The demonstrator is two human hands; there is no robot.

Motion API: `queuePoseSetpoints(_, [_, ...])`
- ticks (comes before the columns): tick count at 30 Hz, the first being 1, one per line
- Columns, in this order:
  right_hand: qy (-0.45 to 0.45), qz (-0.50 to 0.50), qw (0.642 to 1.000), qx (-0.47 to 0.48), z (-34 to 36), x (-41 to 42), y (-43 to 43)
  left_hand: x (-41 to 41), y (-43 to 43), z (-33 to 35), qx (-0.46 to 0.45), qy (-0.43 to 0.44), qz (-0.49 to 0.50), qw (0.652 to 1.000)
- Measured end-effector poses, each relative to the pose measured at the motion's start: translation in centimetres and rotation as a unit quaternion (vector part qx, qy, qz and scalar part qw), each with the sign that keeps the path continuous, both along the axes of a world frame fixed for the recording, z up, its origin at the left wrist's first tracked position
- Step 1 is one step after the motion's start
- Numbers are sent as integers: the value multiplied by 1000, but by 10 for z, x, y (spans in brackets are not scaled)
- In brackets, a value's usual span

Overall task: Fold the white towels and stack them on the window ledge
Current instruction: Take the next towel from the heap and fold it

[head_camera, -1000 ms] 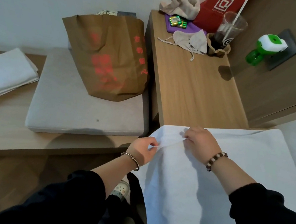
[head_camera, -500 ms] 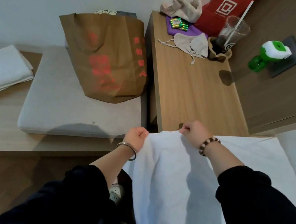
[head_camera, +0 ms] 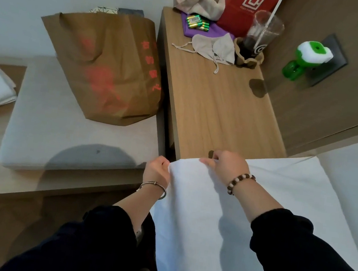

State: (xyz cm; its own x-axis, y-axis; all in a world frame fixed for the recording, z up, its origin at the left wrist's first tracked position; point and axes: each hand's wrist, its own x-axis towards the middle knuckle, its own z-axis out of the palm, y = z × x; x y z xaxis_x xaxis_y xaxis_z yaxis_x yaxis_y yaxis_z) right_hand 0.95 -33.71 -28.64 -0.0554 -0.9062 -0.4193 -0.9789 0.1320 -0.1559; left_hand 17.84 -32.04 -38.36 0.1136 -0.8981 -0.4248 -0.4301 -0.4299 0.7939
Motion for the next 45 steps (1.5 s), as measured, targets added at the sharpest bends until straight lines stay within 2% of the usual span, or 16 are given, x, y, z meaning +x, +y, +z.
queuePoseSetpoints(3, [-19, -20, 1000, -5, 5, -34, 1, -18, -5, 26, -171, -82, 21, 982])
queuePoseSetpoints(5, [-25, -40, 999, 17, 6, -65, -1, -40, -9, 48, -243, -109, -90, 960])
queuePoseSetpoints(8, [26, -32, 998, 41, 12, -111, -4, -82, -6, 60, -271, -139, -292, 907])
queuePoseSetpoints(13, [173, 61, 971, 151, 22, -166, -5, -113, -4, 45, -250, -275, -402, 837])
queuePoseSetpoints(14, [200, 66, 968, 137, 21, -171, -6, -114, -5, 44, -246, -292, -408, 829])
queuePoseSetpoints(16, [240, 32, 969, 38, 18, -175, -6, -115, -5, 46, -227, -322, -417, 819])
queuePoseSetpoints(19, [197, -81, 961, -174, 2, -178, 3, -116, -2, 49, -201, -372, -435, 795])
queuePoseSetpoints(22, [114, -166, 928, -314, -10, -181, 21, -114, -1, 51, -195, -364, -444, 795])
queuePoseSetpoints(24, [97, -181, 913, -354, -13, -180, 35, -113, -1, 52, -198, -357, -450, 794])
queuePoseSetpoints(26, [108, -147, 937, -296, -17, -176, 46, -114, -2, 52, -196, -365, -454, 789])
queuePoseSetpoints(28, [132, -129, 973, -142, -26, -178, 58, -115, -1, 51, -185, -374, -454, 787])
queuePoseSetpoints(31, [101, -142, 984, -26, -39, -202, 66, -115, -1, 50, -179, -377, -456, 786])
queuePoseSetpoints(34, [87, -166, 982, -20, -42, -220, 56, -115, -1, 49, -185, -368, -453, 791])
queuePoseSetpoints(38, [104, -194, 973, -74, -51, -227, 48, -115, -1, 42, -201, -371, -445, 790])
queuePoseSetpoints(43, [104, -317, 939, -80, -49, -221, 33, -116, -1, 41, -203, -374, -430, 796])
queuePoseSetpoints(45, [115, -336, 931, -83, -46, -197, 36, -117, -1, 39, -216, -382, -423, 793])
